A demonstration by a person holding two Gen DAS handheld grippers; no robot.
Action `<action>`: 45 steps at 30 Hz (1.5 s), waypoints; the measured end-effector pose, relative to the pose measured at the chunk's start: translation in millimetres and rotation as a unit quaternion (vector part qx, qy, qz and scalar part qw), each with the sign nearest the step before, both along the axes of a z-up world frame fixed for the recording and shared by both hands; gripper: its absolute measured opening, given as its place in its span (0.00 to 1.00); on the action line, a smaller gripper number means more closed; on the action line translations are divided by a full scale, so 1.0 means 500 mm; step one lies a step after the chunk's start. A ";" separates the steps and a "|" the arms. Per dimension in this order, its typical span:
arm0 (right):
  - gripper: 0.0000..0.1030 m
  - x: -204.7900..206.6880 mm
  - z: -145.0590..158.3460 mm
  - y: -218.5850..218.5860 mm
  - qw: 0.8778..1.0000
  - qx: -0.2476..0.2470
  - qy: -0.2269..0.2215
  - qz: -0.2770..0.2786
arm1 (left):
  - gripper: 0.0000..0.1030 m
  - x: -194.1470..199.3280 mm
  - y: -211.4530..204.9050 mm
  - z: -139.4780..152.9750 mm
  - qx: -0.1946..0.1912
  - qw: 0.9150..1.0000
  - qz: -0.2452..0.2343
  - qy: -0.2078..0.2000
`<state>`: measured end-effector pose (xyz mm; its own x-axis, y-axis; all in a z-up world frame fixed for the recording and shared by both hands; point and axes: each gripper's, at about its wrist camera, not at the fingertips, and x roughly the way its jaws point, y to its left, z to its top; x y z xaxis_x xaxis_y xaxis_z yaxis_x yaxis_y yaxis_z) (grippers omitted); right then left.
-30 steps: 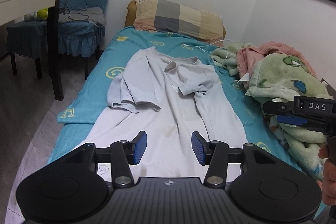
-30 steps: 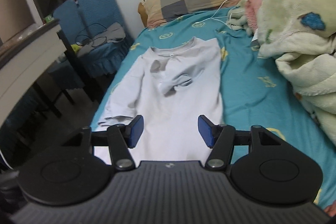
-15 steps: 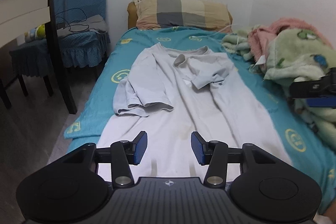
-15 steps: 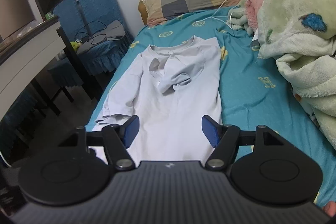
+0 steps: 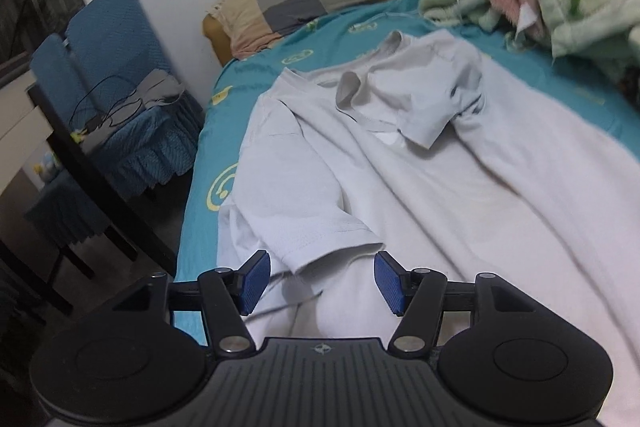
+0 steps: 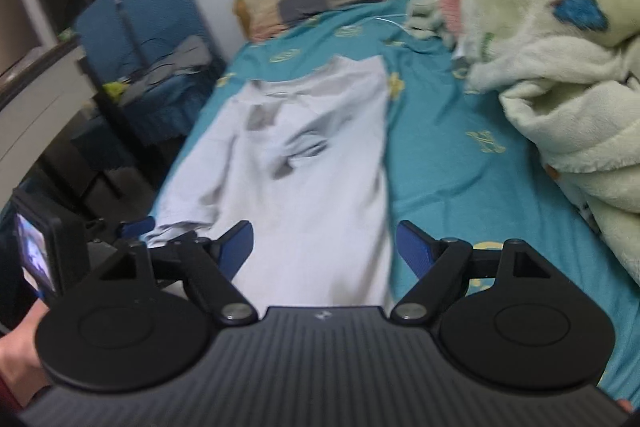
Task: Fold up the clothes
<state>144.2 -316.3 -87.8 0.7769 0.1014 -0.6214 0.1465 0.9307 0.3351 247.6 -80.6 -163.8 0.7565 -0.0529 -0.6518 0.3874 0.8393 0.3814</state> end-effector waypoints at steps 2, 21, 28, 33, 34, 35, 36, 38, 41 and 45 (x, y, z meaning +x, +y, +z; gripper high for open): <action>0.78 0.010 -0.009 -0.010 1.000 0.013 0.003 -0.009 | 0.58 0.024 -0.010 -0.015 0.016 1.000 -0.008 0.002; 0.78 0.031 -0.032 -0.022 0.998 0.039 0.014 -0.041 | 0.07 0.223 0.002 0.247 -0.137 0.982 0.125 -0.017; 0.78 0.018 -0.034 -0.042 0.996 0.070 0.010 -0.055 | 0.07 0.348 -0.110 0.337 -0.213 0.961 0.169 0.039; 0.78 0.023 -0.047 -0.061 0.993 0.090 0.014 -0.073 | 0.07 0.400 -0.236 0.262 -0.210 0.962 0.157 0.080; 0.78 0.026 -0.051 -0.065 0.993 0.093 0.016 -0.076 | 0.07 0.402 -0.259 0.239 -0.209 0.962 0.150 0.087; 0.78 0.030 -0.055 -0.069 0.992 0.095 0.018 -0.079 | 0.07 0.404 -0.280 0.215 -0.204 0.965 0.140 0.093; 0.78 0.032 -0.058 -0.073 0.992 0.098 0.020 -0.082 | 0.07 0.402 -0.299 0.188 -0.196 0.967 0.128 0.097; 0.78 0.034 -0.066 -0.079 0.990 0.105 0.022 -0.088 | 0.09 0.395 -0.323 0.136 -0.181 0.972 0.111 0.102; 0.78 0.039 -0.076 -0.085 0.989 0.108 0.024 -0.094 | 0.17 0.381 -0.333 0.082 -0.171 0.975 0.084 0.116; 0.78 0.052 -0.088 -0.084 0.989 0.107 0.033 -0.093 | 0.40 0.346 -0.295 0.078 -0.165 0.979 0.053 0.110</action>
